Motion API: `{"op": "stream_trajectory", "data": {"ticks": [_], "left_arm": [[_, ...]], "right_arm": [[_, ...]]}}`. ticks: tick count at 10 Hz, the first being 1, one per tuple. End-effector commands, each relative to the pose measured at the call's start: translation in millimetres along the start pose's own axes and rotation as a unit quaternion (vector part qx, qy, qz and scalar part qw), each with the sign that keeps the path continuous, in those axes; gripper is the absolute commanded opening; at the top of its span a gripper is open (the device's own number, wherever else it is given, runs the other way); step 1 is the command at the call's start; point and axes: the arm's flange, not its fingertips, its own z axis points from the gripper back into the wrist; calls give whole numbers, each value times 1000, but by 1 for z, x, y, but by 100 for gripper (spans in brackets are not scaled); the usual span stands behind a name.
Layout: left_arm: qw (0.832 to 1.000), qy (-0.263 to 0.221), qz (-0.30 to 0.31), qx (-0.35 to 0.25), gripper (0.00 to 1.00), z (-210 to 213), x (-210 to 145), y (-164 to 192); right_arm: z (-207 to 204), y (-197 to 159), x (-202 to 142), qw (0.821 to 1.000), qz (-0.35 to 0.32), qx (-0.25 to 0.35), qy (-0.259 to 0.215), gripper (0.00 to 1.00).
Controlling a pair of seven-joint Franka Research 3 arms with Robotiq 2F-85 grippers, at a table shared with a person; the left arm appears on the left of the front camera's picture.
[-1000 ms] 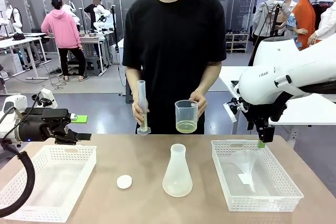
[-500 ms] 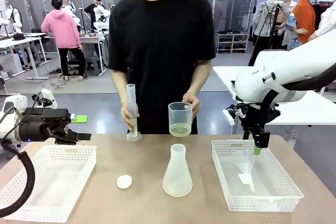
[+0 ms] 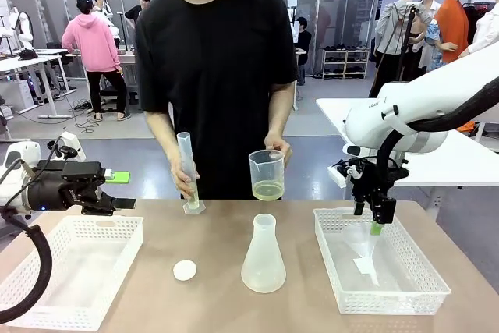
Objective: Prepare the solutions needed for the experiment.
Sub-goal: Pick up the Plastic Funnel and insert it into the Big flask.
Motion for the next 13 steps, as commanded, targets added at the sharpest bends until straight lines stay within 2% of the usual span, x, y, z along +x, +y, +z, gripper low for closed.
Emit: {"op": "stream_trajectory", "data": {"ticks": [1,5,7,10,13], "left_arm": [[1000,3,-1,5,100,-2,0,-1],[1000,3,-1,5,100,-2,0,-1],[1000,3,-1,5,100,-2,0,-1],[1000,3,-1,5,100,-2,0,-1],[1000,3,-1,5,100,-2,0,-1]], "right_arm": [[2,-6,-1,999,13,27,-22,100],[-10,-11,-3,998,2,61,-18,100],[-15,-15,-5,997,4,70,-17,96],[-14,-25,-3,996,3,87,1,71],[-10,-32,1,992,15,115,43,42]]}}
